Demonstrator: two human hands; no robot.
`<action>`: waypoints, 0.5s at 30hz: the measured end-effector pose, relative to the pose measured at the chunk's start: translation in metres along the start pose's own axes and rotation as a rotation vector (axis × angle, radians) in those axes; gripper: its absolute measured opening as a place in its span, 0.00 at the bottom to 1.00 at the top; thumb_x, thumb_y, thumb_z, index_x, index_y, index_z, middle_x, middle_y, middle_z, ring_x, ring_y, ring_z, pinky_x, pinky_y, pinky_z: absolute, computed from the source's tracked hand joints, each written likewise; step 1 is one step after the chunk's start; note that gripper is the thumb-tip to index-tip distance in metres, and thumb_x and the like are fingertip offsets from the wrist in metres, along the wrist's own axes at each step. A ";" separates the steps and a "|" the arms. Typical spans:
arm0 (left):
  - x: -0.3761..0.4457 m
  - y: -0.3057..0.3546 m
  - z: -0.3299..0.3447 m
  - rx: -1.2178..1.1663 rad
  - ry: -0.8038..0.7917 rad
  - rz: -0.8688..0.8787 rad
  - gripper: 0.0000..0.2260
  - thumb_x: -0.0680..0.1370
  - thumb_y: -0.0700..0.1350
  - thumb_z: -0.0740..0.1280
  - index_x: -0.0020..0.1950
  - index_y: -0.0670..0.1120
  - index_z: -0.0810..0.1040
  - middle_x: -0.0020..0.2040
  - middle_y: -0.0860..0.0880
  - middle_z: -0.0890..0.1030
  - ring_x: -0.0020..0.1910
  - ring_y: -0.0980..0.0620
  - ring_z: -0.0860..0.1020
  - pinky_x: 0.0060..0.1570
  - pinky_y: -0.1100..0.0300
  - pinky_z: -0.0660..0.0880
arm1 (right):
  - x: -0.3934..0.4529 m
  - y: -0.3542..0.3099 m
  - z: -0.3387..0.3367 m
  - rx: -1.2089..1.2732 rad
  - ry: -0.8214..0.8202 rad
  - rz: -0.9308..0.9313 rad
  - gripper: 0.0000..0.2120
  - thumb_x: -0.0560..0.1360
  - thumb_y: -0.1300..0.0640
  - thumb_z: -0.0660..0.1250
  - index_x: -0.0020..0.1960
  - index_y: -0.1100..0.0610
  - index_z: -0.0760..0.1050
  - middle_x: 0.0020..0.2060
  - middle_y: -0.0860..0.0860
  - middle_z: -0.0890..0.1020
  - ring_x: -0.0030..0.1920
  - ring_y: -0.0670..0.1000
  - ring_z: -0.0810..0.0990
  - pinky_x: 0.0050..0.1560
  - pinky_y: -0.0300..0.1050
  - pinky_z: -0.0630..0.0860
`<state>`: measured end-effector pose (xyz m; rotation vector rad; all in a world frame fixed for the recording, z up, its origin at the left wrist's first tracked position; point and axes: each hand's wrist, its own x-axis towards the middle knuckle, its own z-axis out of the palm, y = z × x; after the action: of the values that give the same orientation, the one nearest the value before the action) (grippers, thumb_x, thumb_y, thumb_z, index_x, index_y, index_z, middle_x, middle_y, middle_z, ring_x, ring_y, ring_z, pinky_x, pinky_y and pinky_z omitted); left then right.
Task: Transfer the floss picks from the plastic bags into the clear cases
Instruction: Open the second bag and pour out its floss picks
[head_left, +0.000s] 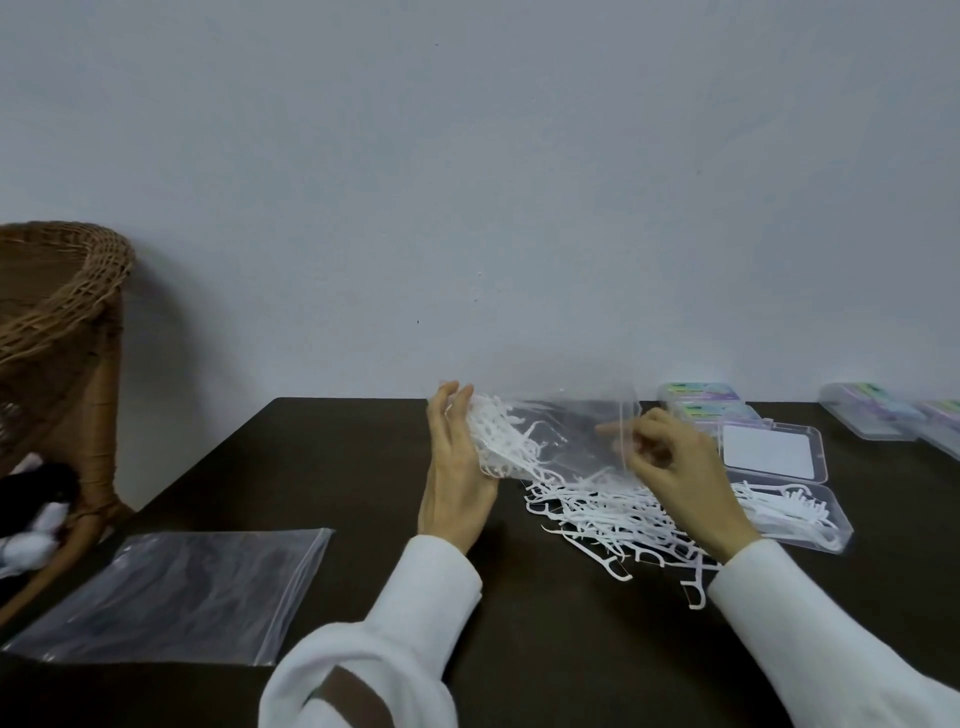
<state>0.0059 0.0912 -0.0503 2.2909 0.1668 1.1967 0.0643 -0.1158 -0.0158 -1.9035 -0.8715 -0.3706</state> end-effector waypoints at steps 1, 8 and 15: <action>-0.001 -0.001 0.001 0.013 -0.007 0.013 0.40 0.65 0.23 0.68 0.73 0.42 0.59 0.72 0.50 0.54 0.71 0.50 0.63 0.61 0.83 0.53 | 0.000 0.002 0.001 -0.038 -0.012 0.018 0.07 0.72 0.63 0.69 0.49 0.56 0.81 0.30 0.48 0.70 0.30 0.42 0.68 0.33 0.29 0.67; -0.003 0.006 -0.001 0.008 -0.045 0.021 0.38 0.67 0.26 0.66 0.73 0.48 0.60 0.72 0.52 0.55 0.70 0.50 0.64 0.62 0.78 0.58 | -0.003 0.001 0.010 0.113 -0.246 0.088 0.17 0.65 0.46 0.71 0.53 0.40 0.75 0.46 0.43 0.82 0.47 0.38 0.80 0.51 0.36 0.78; -0.007 0.013 -0.001 0.022 -0.062 0.015 0.31 0.69 0.31 0.72 0.67 0.53 0.71 0.66 0.53 0.56 0.52 0.57 0.69 0.52 0.77 0.65 | -0.004 0.005 0.018 0.155 -0.342 0.068 0.16 0.69 0.44 0.67 0.57 0.41 0.74 0.51 0.42 0.81 0.52 0.39 0.79 0.55 0.35 0.74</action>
<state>-0.0004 0.0781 -0.0482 2.3491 0.1409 1.1352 0.0631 -0.1036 -0.0301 -1.8735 -1.0234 0.0668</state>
